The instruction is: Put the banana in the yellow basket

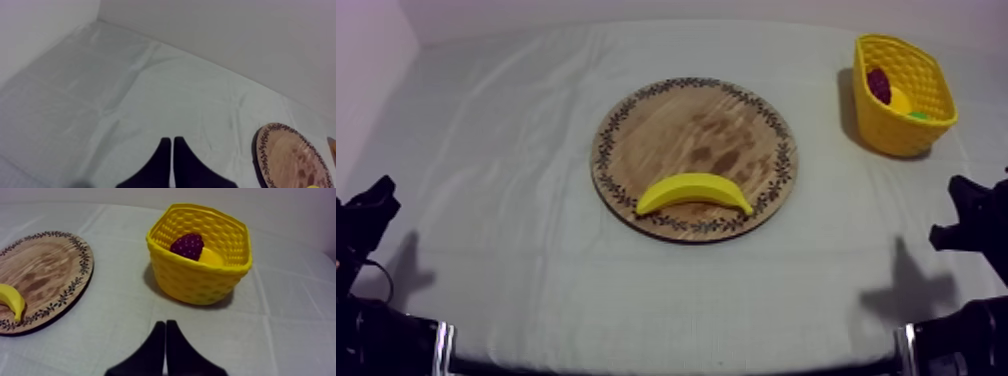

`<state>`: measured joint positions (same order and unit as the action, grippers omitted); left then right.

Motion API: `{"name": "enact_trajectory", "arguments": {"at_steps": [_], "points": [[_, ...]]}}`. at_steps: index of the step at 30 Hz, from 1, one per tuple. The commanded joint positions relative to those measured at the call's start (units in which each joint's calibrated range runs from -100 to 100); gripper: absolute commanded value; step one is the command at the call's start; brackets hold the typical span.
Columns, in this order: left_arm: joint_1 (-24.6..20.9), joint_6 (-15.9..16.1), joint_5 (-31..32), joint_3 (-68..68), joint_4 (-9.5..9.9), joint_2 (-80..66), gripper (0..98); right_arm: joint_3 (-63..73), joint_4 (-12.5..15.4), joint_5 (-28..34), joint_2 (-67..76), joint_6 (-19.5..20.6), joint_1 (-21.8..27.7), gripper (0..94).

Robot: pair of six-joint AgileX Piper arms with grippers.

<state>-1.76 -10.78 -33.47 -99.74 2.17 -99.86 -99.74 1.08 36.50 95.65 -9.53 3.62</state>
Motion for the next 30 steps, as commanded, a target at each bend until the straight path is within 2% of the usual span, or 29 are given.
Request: {"name": "enact_trajectory", "arguments": {"at_steps": [1,9,13,17,19,23,30], "points": [[0.0,0.0,0.0,0.0,0.00,0.0,0.1,2.1,0.5,8.3,0.1,-3.5,-0.3,0.6],[0.0,0.0,0.0,0.0,0.00,0.0,0.1,2.0,0.5,8.5,0.1,-3.0,0.0,0.6],[0.0,0.0,0.0,0.0,0.00,0.0,0.1,2.0,0.6,8.5,0.1,-3.1,0.0,3.5],[0.0,0.0,0.0,0.0,0.00,0.0,0.1,3.5,1.7,9.2,-1.2,-4.9,-1.1,4.6],[0.0,0.1,0.0,0.0,0.00,0.0,0.1,5.9,3.3,9.6,-4.8,-7.2,-1.9,4.7],[0.0,0.1,0.0,0.0,0.00,0.0,0.1,14.8,4.8,11.6,-13.6,-10.7,-5.5,5.2],[0.0,0.1,0.0,0.0,0.00,0.0,0.1,34.9,1.9,17.2,-26.8,-9.6,-16.3,6.5]]}}
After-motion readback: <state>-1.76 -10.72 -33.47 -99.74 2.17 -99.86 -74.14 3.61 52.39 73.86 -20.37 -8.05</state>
